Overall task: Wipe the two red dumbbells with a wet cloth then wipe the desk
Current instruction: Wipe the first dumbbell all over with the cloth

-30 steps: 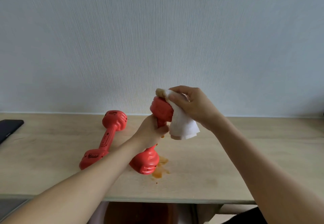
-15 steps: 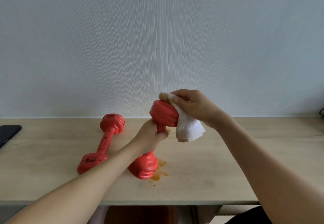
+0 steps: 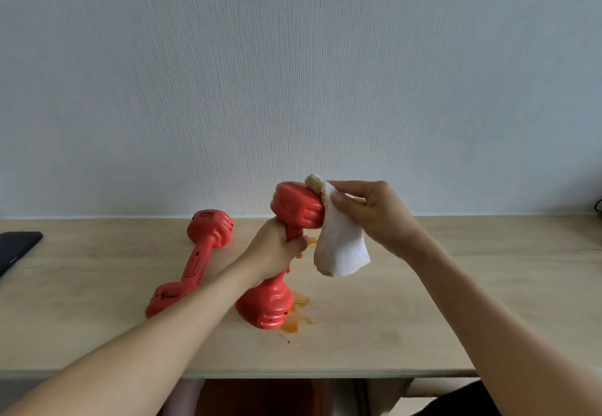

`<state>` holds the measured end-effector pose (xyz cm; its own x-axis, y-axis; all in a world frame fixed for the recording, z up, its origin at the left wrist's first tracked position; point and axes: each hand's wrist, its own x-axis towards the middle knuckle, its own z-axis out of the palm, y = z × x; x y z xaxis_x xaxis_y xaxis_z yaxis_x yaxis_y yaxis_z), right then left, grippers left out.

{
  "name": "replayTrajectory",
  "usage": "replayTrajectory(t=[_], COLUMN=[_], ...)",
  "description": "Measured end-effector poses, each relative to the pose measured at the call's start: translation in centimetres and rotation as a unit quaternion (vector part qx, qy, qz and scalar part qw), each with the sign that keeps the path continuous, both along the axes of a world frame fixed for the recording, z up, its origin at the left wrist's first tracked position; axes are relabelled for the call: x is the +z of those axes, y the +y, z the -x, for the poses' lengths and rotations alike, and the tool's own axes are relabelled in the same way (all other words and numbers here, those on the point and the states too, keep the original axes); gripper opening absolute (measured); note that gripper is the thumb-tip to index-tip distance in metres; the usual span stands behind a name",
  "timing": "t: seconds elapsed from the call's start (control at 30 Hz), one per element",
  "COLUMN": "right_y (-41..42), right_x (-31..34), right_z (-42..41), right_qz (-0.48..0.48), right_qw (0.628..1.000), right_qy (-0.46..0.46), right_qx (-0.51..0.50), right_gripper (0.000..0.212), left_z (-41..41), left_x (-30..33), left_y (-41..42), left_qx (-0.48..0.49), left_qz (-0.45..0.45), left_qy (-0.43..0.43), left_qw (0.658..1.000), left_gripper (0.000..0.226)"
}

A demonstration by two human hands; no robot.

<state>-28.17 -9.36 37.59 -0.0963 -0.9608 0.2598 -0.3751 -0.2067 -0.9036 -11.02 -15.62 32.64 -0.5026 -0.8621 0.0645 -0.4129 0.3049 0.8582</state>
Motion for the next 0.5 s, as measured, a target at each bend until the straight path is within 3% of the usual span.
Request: replayTrajectory(t=[0.07, 0.2, 0.33, 0.5], right_y=[-0.8, -3.2, -3.4, -1.6], right_x=[1.1, 2.5, 1.5, -0.1], right_z=[-0.2, -1.0, -1.2, -0.6], right_qz=[-0.007, -0.054, -0.070, -0.043], right_qw=[0.999, 0.993, 0.995, 0.992], right_qy=[0.033, 0.090, 0.006, -0.100], right_qx=[0.013, 0.045, 0.067, 0.057], right_gripper=[0.023, 0.028, 0.029, 0.029], left_z=[0.1, 0.7, 0.9, 1.4], left_x=[-0.1, 0.0, -0.2, -0.3], left_y=[0.0, 0.4, 0.3, 0.3], left_qx=[-0.014, -0.052, -0.041, -0.043], left_qz=[0.007, 0.053, 0.033, 0.014], left_qy=[-0.009, -0.028, -0.015, -0.017], left_qw=[1.000, 0.997, 0.999, 0.999], left_gripper=[0.022, 0.034, 0.036, 0.019])
